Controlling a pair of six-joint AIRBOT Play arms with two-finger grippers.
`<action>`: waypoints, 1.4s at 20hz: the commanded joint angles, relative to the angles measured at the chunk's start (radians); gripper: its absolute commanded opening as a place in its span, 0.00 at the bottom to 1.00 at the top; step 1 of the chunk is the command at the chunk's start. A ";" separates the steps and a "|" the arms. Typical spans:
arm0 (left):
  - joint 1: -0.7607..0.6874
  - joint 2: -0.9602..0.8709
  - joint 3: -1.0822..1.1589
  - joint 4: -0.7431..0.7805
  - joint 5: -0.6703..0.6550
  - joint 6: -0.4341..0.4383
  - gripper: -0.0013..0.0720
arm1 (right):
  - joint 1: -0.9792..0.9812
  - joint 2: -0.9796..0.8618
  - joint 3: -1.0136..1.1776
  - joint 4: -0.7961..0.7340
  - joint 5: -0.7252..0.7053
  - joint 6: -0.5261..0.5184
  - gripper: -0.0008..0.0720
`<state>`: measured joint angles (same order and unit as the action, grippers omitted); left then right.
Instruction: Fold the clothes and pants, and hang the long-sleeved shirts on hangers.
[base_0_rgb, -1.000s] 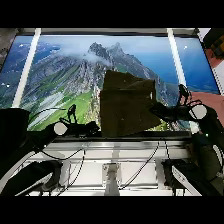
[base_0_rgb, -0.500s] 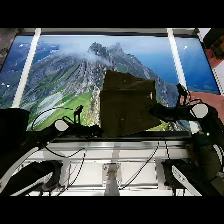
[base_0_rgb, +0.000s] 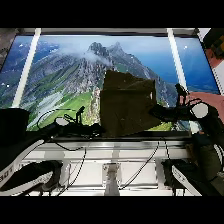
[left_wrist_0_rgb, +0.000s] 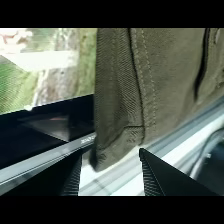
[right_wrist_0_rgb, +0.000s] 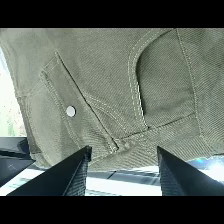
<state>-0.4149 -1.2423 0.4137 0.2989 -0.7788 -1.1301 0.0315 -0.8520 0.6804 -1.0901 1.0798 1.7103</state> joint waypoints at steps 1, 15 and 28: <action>0.003 -0.039 0.002 -0.122 0.002 0.095 0.60 | 0.000 -0.001 0.001 0.003 0.001 -0.003 0.67; 0.052 -0.048 0.175 -0.139 -0.047 0.151 0.03 | -0.278 -0.221 0.001 0.167 0.132 -0.404 0.62; 0.100 -0.049 0.182 -0.097 -0.040 0.151 0.03 | -0.313 -0.507 0.192 0.111 0.219 -0.542 0.62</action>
<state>-0.3248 -1.2903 0.5941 0.1944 -0.8223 -0.9798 -0.2802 -1.3159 0.8551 -0.9680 1.2591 1.1831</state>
